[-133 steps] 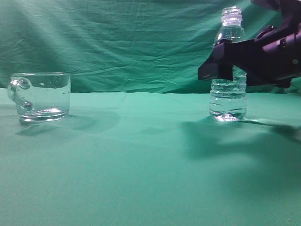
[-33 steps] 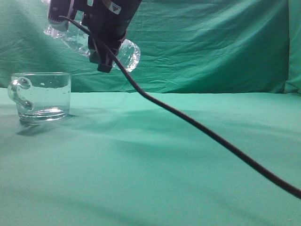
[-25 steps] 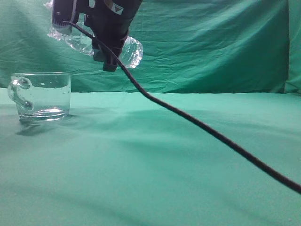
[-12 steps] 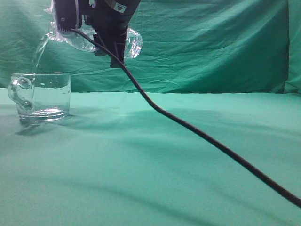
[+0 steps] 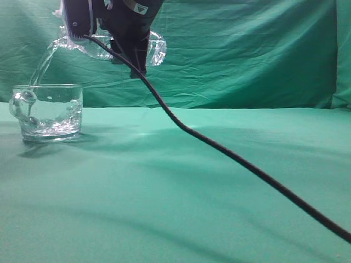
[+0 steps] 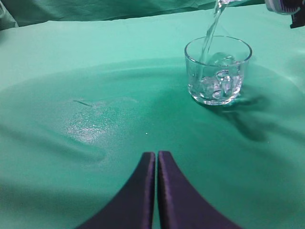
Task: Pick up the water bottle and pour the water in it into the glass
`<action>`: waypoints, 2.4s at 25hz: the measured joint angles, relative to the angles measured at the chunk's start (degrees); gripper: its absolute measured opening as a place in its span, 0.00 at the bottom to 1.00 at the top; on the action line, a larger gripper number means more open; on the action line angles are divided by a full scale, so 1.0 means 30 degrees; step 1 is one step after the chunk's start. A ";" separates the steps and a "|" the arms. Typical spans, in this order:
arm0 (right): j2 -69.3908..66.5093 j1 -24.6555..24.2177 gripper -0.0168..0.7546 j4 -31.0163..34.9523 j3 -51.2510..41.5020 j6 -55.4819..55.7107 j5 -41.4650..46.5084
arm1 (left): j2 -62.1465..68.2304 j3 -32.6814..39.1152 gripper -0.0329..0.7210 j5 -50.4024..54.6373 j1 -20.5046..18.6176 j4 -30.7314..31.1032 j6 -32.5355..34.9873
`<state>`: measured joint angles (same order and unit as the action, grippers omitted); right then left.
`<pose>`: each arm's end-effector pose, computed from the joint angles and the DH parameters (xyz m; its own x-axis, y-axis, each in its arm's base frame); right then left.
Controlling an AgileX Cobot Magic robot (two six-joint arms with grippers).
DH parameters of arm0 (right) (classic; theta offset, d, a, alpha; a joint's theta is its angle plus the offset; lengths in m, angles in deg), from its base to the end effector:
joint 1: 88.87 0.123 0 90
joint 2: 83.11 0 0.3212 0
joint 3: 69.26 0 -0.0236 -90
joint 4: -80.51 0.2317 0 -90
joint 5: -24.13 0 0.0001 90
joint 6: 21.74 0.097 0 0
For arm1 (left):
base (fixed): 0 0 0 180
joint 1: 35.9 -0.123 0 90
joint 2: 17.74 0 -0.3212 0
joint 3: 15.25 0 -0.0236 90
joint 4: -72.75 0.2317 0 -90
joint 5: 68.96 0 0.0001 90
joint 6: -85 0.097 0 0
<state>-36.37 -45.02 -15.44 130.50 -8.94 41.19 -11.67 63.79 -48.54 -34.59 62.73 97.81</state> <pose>0.4006 0.3454 0.2519 0.4335 -0.9012 0.0006 -0.3181 -0.1537 -0.9355 0.0027 -0.0060 0.1747 -0.2576 0.0652 -0.9641 0.0969 0.9944 0.0414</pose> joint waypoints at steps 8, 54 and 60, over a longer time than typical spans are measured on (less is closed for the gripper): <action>0.0000 0.0000 0.34 0.0000 0.0000 0.0000 0.0334 | 0.0000 0.0000 0.04 0.0000 0.0000 0.0000 0.0000; 1.4014 -0.5371 0.34 2.6281 -1.3266 0.2200 -0.3553 | 0.0000 0.0000 0.04 0.0000 0.0000 0.0000 0.0000; 1.4867 -0.8367 0.34 2.6247 -1.8501 0.2538 -0.9519 | 0.0000 0.0000 0.04 0.0000 0.0000 0.0000 0.0000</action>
<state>8.23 -70.12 63.30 74.99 -1.33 12.63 -11.67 63.79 -48.54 -34.59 62.73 97.81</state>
